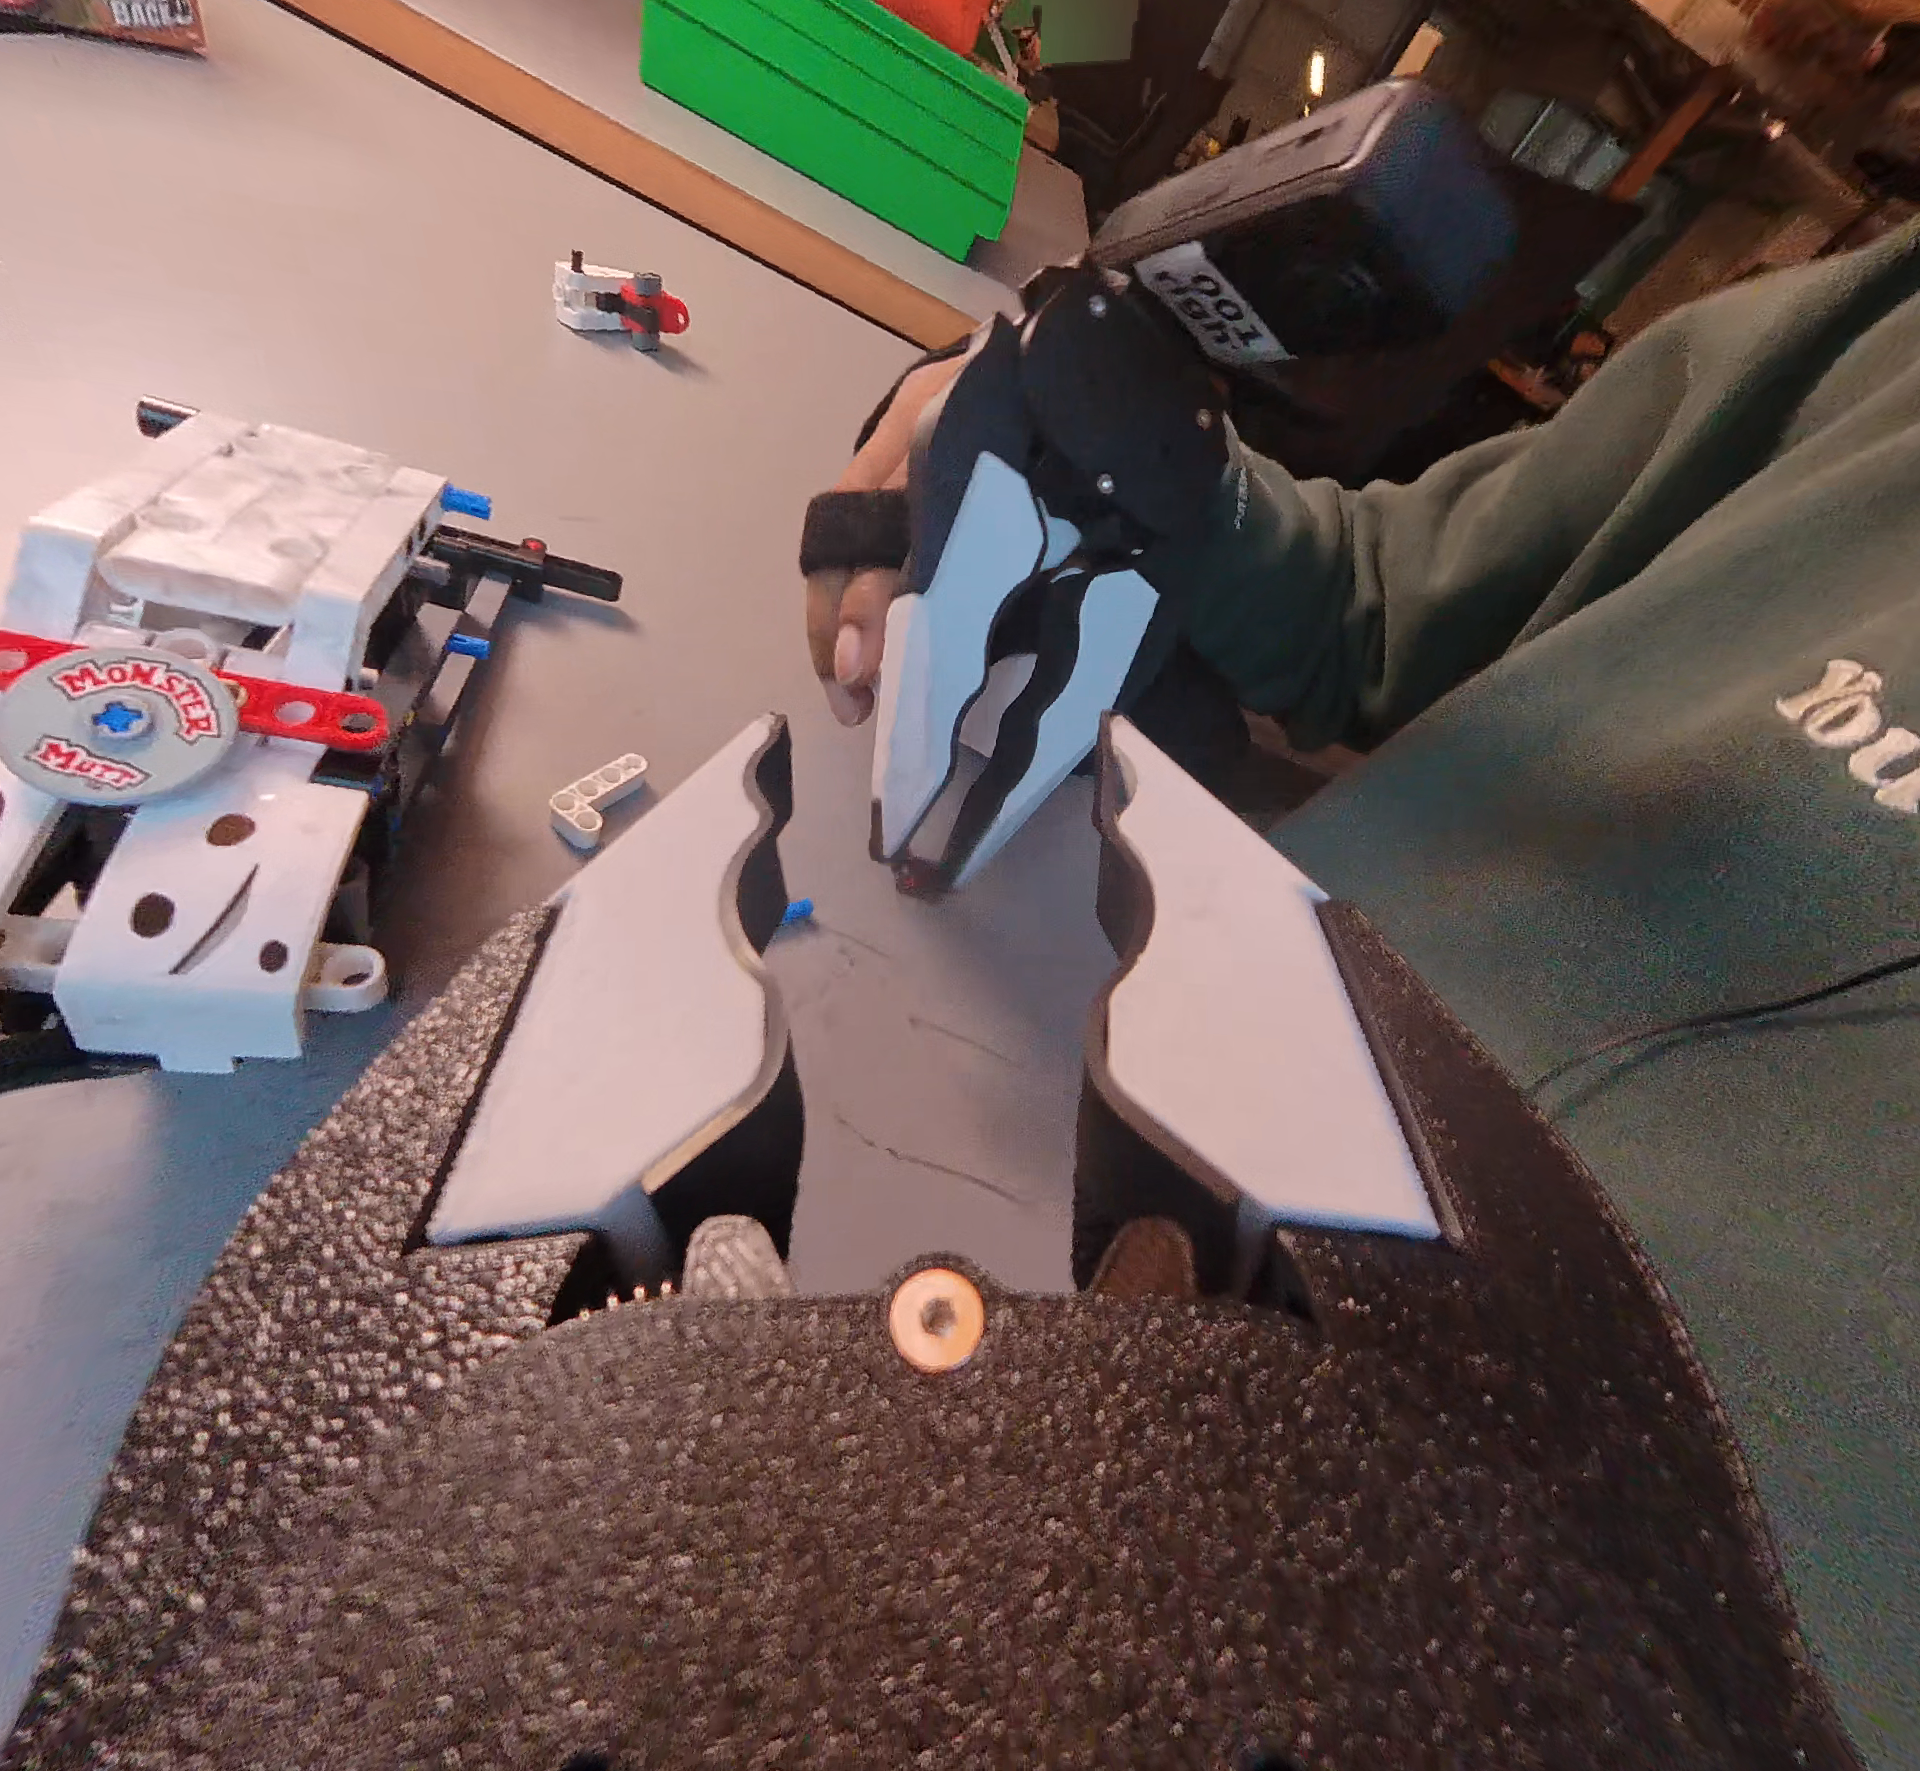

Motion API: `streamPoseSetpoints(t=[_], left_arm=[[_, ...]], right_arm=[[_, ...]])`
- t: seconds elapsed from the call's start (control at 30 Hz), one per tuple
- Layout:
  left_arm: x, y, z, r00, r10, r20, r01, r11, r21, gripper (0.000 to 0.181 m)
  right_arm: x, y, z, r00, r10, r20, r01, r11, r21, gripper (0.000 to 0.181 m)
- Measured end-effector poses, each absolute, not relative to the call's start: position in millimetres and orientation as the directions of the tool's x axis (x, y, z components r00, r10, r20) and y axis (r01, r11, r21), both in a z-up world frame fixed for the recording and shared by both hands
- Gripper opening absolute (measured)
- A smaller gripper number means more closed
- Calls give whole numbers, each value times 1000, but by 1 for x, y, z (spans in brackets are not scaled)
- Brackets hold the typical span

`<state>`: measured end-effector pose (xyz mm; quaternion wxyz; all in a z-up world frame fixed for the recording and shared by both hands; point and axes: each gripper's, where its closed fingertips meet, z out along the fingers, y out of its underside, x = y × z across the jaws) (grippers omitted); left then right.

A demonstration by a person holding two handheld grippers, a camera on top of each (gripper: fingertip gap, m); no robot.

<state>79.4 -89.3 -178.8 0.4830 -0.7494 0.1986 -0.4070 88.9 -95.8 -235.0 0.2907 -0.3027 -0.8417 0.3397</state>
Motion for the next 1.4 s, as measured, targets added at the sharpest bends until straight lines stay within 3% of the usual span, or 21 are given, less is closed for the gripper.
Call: streamPoseSetpoints(t=[0.13, 0.3, 0.43, 0.57, 0.67, 0.8, 1.13, 1.4], left_arm=[[78, -79, -173, 524, -649, 551, 232, -514, -826, 47], [71, -67, -166, 467, -615, 636, 344, -536, -771, 27], [72, -66, -169, 455, -621, 638, 332, -547, -769, 11], [71, -66, -170, 480, -636, 605, 302, -527, -794, 8], [74, -73, -161, 412, -689, 596, 309, -510, -803, 8], [78, -83, -151, 338, -754, 563, 318, -471, -823, 7], [82, -89, -150, 382, -801, 461, 254, -389, -886, 8], [83, -90, -150, 400, -808, 433, 231, -369, -901, 7]], right_arm=[[69, -74, -189, -429, 732, 530, 156, 638, -754, 13], [63, -64, -172, -298, 683, 667, 113, 719, -686, 13], [61, -64, -171, -262, 624, 736, 116, 778, -618, 13], [60, -64, -171, -245, 577, 780, 113, 815, -568, 13], [63, -72, -162, -272, 690, 671, 41, 705, -708, 13], [71, -80, -143, -384, 851, 359, -20, 381, -924, 3], [76, -86, -143, -477, 855, 201, 1, 229, -973, 7], [74, -87, -146, -488, 855, 176, 20, 213, -977, 4]])
